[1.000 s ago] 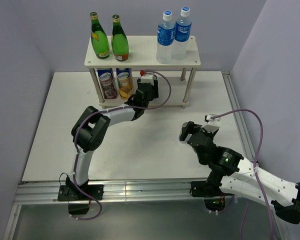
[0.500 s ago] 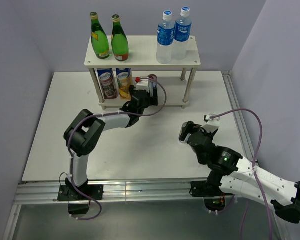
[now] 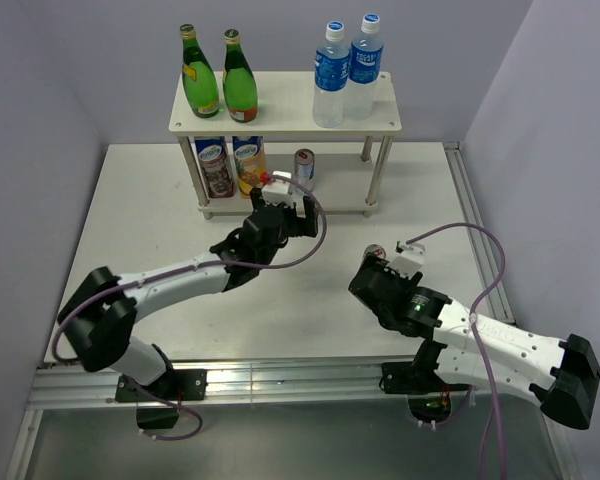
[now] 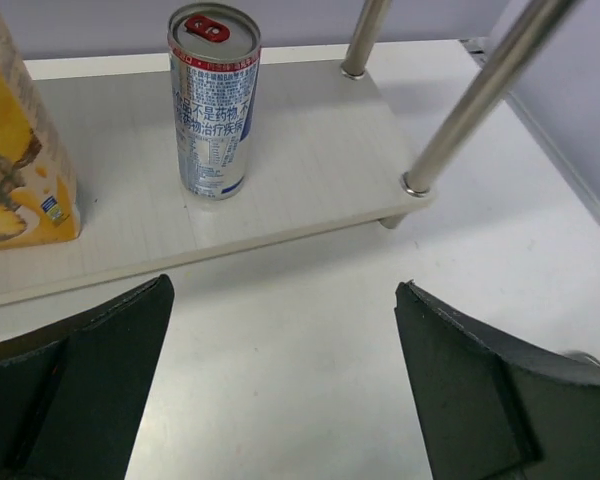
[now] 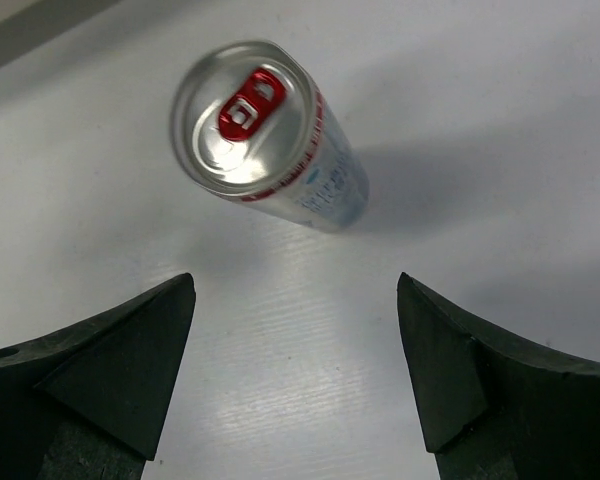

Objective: Place and organize the beverage onto the shelf

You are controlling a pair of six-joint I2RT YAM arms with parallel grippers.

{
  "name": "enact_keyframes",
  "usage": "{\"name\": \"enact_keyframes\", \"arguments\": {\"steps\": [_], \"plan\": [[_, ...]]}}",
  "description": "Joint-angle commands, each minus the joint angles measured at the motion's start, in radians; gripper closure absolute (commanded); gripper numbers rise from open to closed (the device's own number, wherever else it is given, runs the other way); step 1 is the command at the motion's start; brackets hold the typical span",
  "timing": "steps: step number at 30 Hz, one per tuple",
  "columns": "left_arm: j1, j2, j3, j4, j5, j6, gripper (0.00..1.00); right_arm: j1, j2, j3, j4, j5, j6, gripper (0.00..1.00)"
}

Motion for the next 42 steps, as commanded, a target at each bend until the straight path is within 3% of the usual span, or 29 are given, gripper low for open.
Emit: {"name": "enact_keyframes", "arguments": {"steps": [1, 8, 18, 27, 33, 36, 40, 42], "plan": [[-0.017, -0.145, -0.028, -0.103, -0.027, -0.036, 0.01, -0.004, 0.019, -0.025, -0.016, 0.023, 0.141, 0.11], [-0.027, -0.427, -0.122, -0.218, -0.030, -0.058, 0.01, -0.004, 0.115, -0.084, 0.180, 0.071, 0.127, 0.12], [-0.035, -0.644, -0.245, -0.266, -0.087, -0.048, 0.01, 0.004, 0.405, -0.065, 0.357, 0.331, 0.152, 0.15], [-0.050, -0.668, -0.288, -0.246, -0.078, -0.061, 0.01, 0.002, 0.704, 0.114, 0.168, 0.512, 0.374, 0.16], [-0.057, -0.667, -0.295, -0.242, -0.079, -0.058, 0.01, -0.036, 0.810, 0.186, 0.122, 0.519, 0.431, 0.19], [-0.060, -0.664, -0.294, -0.242, -0.081, -0.056, 0.01, -0.067, 0.792, 0.154, 0.223, 0.477, 0.365, 0.25], [-0.060, -0.664, -0.301, -0.240, -0.087, -0.055, 0.01, -0.099, 0.761, 0.093, 0.389, 0.422, 0.221, 0.39], [-0.060, -0.665, -0.300, -0.246, -0.089, -0.058, 0.01, -0.105, 0.760, 0.083, 0.461, 0.399, 0.146, 0.59]]}}
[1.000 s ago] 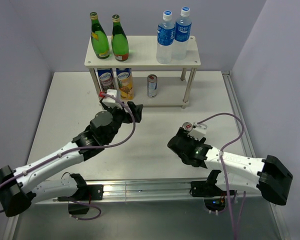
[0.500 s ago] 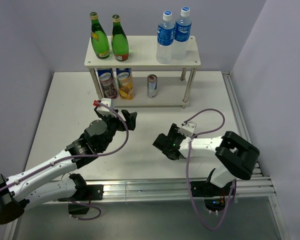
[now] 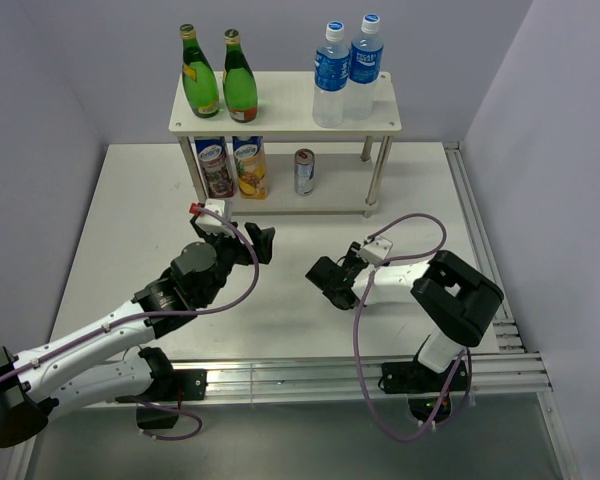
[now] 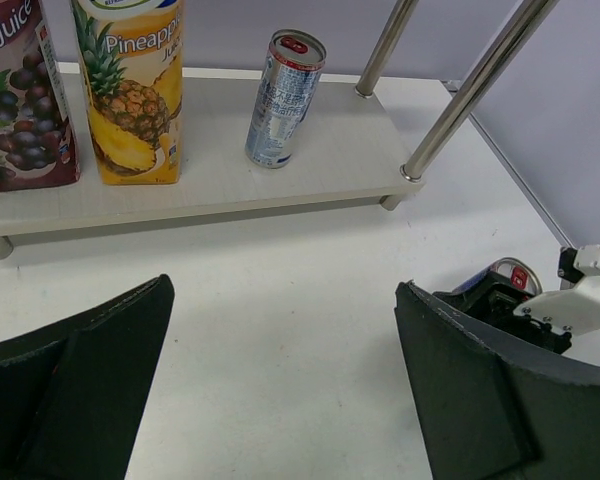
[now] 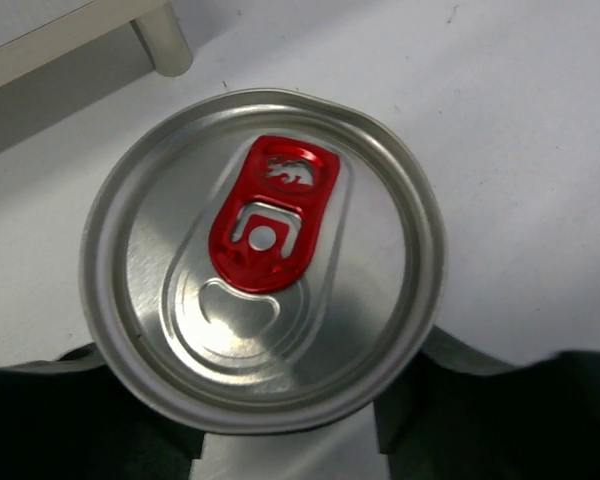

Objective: Place and organize the beverage onto the shelf

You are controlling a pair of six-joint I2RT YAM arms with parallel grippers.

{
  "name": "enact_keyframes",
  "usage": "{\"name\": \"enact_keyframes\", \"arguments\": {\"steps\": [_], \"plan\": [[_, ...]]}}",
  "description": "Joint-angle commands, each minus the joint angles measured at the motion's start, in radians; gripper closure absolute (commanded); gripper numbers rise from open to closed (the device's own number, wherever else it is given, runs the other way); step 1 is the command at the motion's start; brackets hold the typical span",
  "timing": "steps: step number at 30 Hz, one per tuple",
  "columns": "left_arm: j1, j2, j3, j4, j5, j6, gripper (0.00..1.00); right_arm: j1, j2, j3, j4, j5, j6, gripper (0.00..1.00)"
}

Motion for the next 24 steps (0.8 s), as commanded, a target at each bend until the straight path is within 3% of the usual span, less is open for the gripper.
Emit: {"name": "enact_keyframes", "arguments": {"steps": [1, 4, 6, 12, 17, 19, 21, 24], "plan": [[-0.006, -0.015, 0.006, 0.011, -0.018, -0.010, 0.01, -0.021, -0.028, -0.025, 0.173, -0.021, -0.128, 0.83], [-0.012, -0.016, 0.050, -0.041, -0.038, -0.016, 0.01, -0.024, -0.033, 0.017, 0.132, -0.062, -0.130, 0.98], [-0.022, -0.013, 0.089, -0.090, -0.074, -0.031, 0.01, -0.018, -0.063, 0.034, 0.121, -0.085, -0.170, 0.99], [-0.028, 0.042, 0.339, -0.441, -0.202, -0.105, 0.01, -0.002, -0.213, 0.095, 0.219, -0.160, -0.414, 1.00], [-0.028, 0.097, 0.569, -0.744, -0.293, -0.057, 0.01, -0.015, -0.212, 0.202, 0.352, -0.247, -0.676, 1.00], [-0.028, 0.065, 0.545, -0.734, -0.372, -0.010, 0.01, -0.027, -0.194, 0.235, 0.423, -0.293, -0.784, 1.00], [-0.028, 0.018, 0.479, -0.626, -0.420, 0.084, 0.01, -0.059, -0.159, 0.259, 0.480, -0.369, -0.823, 1.00], [-0.026, -0.117, 0.344, -0.470, -0.362, 0.177, 0.01, -0.110, -0.111, 0.296, 0.544, -0.474, -0.871, 1.00]]}}
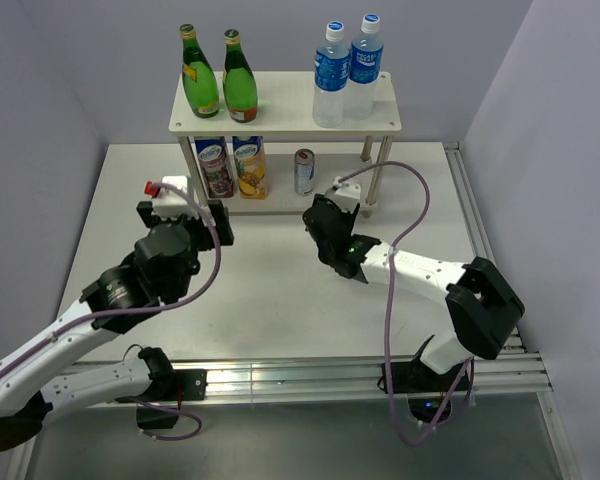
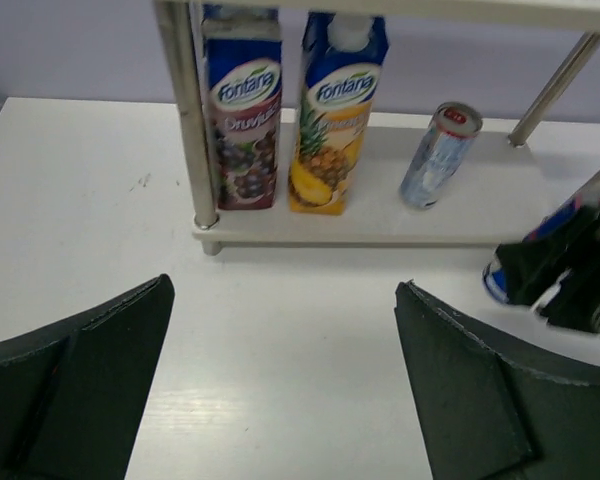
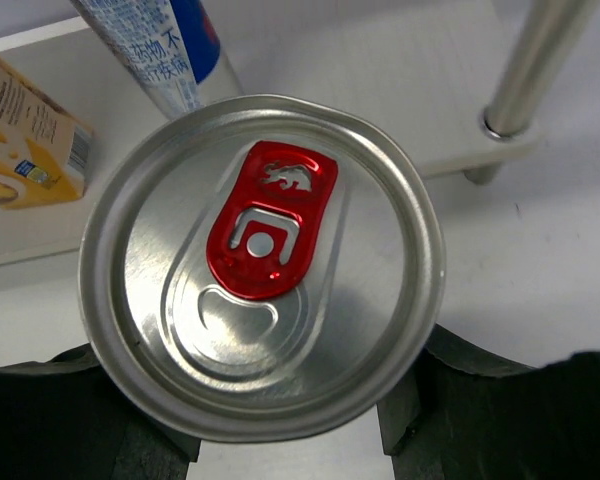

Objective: Place and organize the beverage onto the shelf

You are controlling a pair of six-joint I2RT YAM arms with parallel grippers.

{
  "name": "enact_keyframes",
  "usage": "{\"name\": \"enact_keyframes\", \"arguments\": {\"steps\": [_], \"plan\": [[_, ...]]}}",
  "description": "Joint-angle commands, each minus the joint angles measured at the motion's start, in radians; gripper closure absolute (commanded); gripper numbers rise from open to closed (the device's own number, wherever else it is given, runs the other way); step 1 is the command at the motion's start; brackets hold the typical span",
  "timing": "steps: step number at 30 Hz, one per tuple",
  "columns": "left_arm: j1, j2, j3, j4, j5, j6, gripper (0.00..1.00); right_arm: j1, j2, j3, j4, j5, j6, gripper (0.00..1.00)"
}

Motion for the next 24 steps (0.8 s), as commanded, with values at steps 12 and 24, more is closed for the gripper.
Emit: {"name": "enact_keyframes", "arguments": {"steps": [12, 24], "plan": [[0.001, -0.267, -0.264, 0.217, 0.020, 0.179, 0.01, -0.223, 0.263, 0.242, 0.253, -0.165, -0.249, 1.00], [0.008, -0.284, -0.281, 0.231, 0.022, 0.188, 0.01, -0.257, 0.412, 0.363, 0.308, -0.136, -0.312, 1.00]]}}
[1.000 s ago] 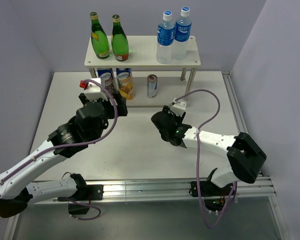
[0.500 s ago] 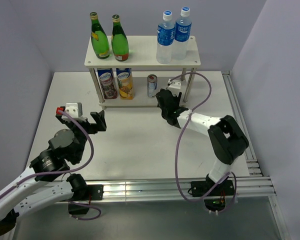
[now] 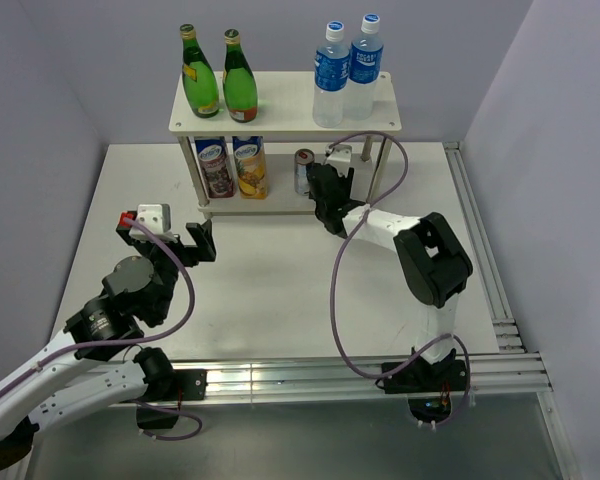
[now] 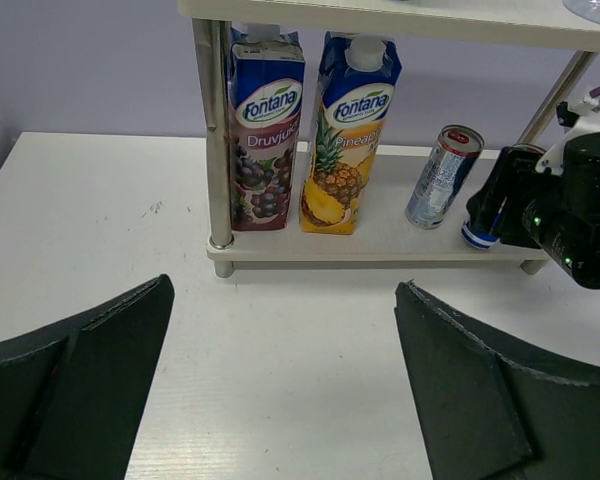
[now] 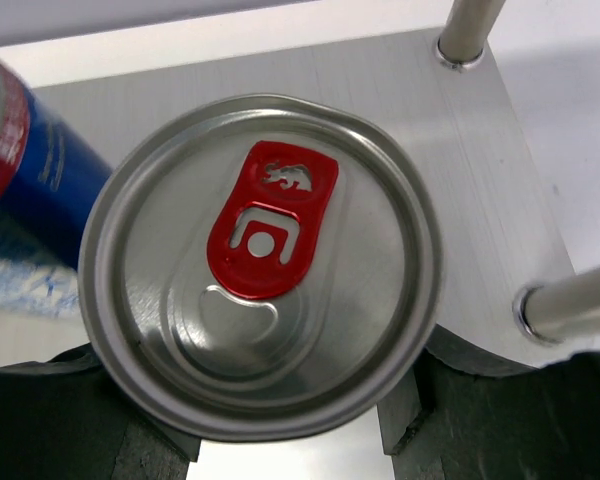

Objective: Place and organize the beverage onto the shelf

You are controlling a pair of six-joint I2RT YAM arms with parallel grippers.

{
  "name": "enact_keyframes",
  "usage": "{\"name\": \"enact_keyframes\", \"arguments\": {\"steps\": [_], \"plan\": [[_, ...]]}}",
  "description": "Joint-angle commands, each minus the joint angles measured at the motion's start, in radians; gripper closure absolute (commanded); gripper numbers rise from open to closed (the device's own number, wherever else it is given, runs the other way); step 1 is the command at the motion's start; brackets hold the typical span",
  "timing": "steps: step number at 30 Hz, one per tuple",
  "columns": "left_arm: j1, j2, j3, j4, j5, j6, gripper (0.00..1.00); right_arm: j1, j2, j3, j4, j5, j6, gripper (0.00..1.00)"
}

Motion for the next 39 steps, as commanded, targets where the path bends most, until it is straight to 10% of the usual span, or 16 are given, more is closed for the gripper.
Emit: {"name": "enact_keyframes", "arguments": {"steps": [1, 10, 17, 39], "plan": [[0.006, -0.006, -0.005, 0.041, 0.011, 0.025, 0.01, -0.011, 0.035, 0.081, 0.121, 0.056, -0.054, 1.00], [0.007, -0.012, -0.011, 0.044, 0.019, 0.032, 0.01, -0.026, 0.082, 0.108, 0.144, 0.116, -0.048, 1.00], [0.010, -0.014, -0.008, 0.041, 0.029, 0.031, 0.01, -0.028, 0.062, 0.085, 0.127, 0.123, -0.018, 0.12], [0.026, -0.023, -0.011, 0.039, 0.040, 0.023, 0.01, 0.030, -0.133, -0.152, 0.225, 0.083, -0.022, 0.00]]}}
